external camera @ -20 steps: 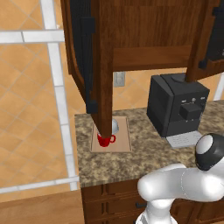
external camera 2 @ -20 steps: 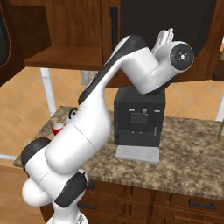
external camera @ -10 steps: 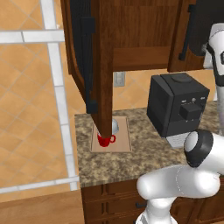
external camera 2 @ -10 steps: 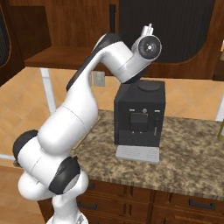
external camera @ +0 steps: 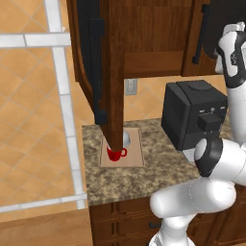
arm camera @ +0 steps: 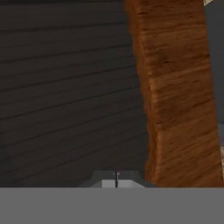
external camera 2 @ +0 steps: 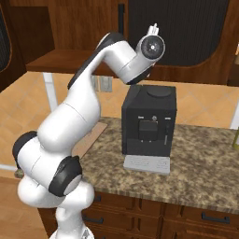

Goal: Pick the kettle from the counter and place it on the tray. Then pick the mug from the cabinet and place it on the tray. Then close the cabinet doors.

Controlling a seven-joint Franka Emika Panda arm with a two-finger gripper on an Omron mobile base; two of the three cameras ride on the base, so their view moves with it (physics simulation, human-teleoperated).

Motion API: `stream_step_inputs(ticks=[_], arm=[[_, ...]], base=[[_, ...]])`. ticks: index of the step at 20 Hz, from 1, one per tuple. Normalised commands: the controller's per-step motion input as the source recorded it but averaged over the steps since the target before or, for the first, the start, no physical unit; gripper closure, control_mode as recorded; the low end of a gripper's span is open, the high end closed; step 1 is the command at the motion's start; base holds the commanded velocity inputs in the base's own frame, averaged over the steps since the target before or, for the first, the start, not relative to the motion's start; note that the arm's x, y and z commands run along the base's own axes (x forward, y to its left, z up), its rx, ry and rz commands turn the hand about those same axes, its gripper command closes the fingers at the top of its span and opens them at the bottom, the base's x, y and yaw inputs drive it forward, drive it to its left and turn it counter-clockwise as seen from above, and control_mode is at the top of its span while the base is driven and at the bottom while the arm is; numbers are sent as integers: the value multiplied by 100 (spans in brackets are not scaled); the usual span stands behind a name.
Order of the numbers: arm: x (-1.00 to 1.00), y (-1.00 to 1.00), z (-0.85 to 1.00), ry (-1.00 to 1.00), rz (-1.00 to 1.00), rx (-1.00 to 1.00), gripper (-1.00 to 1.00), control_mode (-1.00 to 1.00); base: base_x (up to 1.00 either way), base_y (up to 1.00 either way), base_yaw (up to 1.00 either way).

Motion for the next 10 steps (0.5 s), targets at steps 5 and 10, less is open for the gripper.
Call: stream_step_inputs(ticks=[5, 10], arm=[[95, 2, -7, 0, -1, 0, 100, -100], [72, 12, -40, -21, -10, -3, 100, -100]], base=[[0, 0, 0], [0, 0, 0]])
